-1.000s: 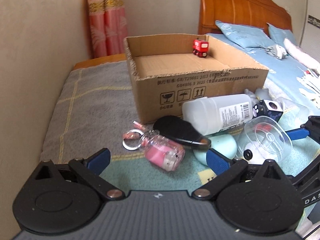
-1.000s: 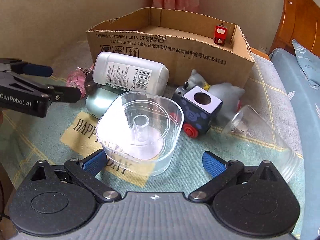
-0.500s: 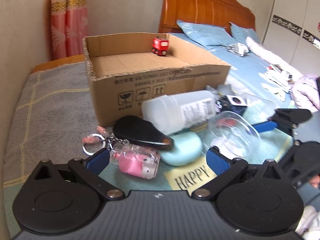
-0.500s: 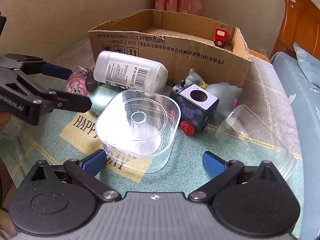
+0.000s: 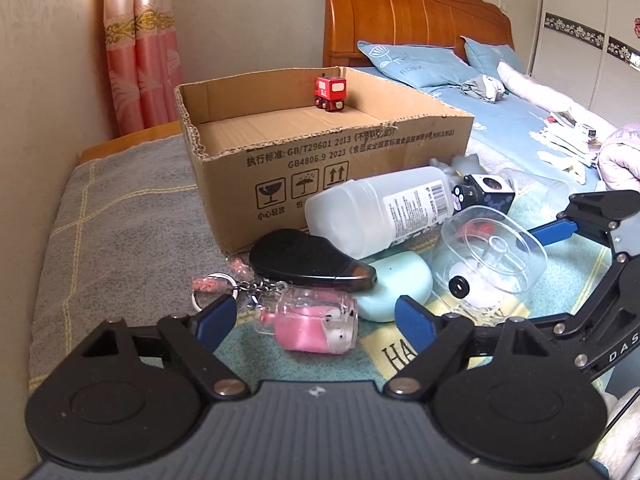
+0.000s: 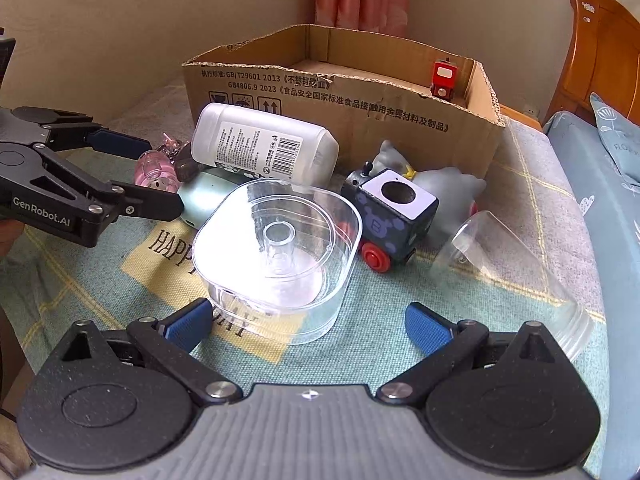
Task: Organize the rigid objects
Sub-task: 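Grasp the pink keychain with the left tool while the right tool grasps the clear container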
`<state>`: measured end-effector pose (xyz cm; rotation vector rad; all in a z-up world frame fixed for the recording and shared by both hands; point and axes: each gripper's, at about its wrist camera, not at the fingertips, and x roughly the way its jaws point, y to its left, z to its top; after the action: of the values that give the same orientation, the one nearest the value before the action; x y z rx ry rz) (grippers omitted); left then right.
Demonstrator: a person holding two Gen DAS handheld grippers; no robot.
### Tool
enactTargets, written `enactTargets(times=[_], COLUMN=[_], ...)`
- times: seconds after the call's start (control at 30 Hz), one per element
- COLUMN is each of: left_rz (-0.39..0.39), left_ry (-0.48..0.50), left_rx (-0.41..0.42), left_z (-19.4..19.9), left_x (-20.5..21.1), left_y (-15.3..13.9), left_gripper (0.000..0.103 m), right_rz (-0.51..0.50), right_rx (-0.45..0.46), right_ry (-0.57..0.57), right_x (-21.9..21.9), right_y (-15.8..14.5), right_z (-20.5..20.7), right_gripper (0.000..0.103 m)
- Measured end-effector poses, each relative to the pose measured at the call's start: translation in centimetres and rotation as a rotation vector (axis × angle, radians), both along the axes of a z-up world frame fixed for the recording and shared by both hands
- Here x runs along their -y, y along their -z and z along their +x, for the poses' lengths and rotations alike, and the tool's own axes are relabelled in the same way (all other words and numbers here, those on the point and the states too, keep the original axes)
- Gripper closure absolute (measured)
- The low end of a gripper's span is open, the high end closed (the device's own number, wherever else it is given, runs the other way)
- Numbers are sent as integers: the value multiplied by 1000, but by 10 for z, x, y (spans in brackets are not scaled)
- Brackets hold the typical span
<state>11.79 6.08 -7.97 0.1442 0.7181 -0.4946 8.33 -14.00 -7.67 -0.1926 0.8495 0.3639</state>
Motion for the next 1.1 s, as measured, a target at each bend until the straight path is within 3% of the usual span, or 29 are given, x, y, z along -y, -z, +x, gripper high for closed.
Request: enactTargets(times=[0.37, 0.5, 0.77, 1.1], left_rz=[-78, -82, -22, 33], left_ry=[34, -3, -113, -84], left_rx=[-32, -28, -45, -43], left_z=[1, -2, -29, -36], left_x=[-10, -14, -18, -17], left_y=[5, 2, -3, 1], left_gripper=[32, 53, 52, 47], right_rz=[5, 5, 6, 40], right_rx=[13, 12, 8, -45], right_ry=[-10, -19, -24, -82], right_x=[0, 0, -1, -23], right_y=[0, 0, 1, -5], right_z=[-5, -6, -5, 10], right_gripper=[0, 0, 0, 0])
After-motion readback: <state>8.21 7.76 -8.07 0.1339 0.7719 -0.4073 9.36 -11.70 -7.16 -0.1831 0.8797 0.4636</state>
